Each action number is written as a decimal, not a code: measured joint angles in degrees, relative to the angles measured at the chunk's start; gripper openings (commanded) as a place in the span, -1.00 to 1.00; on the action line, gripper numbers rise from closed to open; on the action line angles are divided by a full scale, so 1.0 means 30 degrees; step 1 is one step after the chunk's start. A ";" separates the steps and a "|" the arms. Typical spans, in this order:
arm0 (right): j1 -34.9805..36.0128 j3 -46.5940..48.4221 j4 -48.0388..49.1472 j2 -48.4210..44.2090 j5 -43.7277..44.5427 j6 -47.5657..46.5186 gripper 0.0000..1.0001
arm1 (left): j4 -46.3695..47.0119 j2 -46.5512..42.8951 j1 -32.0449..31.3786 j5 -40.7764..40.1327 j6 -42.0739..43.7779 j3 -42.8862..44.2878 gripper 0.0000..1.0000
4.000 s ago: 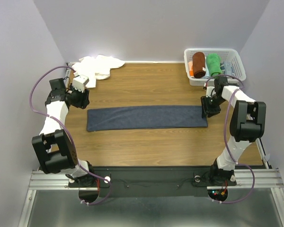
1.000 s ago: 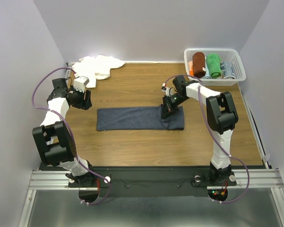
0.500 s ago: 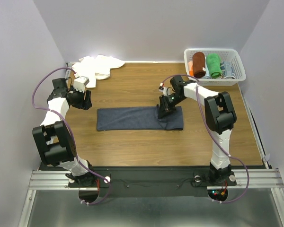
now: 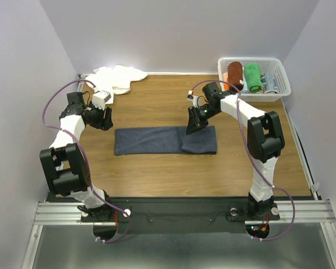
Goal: Roll the towels
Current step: Fold the towel
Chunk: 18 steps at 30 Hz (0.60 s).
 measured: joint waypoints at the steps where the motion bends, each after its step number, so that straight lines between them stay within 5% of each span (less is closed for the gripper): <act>1: -0.0022 0.0000 -0.0007 -0.0211 0.0335 -0.0211 -0.55 | -0.0066 0.0000 -0.0226 -0.0007 0.0066 0.0000 0.22; 4: -0.0109 -0.0073 -0.0189 -0.0780 0.2178 -0.1443 -0.52 | -0.0510 0.0015 -0.0903 -0.0051 0.0291 -0.0007 0.11; 9: -0.0146 -0.0393 -0.0503 -0.1180 0.4408 -0.3162 -0.06 | -0.0787 0.0240 -0.1960 -0.0291 0.0481 -0.0401 0.10; 18: 0.0087 0.3541 -0.0474 0.1260 0.6215 -0.3592 0.13 | -0.0758 0.1020 -0.2390 -0.0415 0.0364 -0.0874 0.17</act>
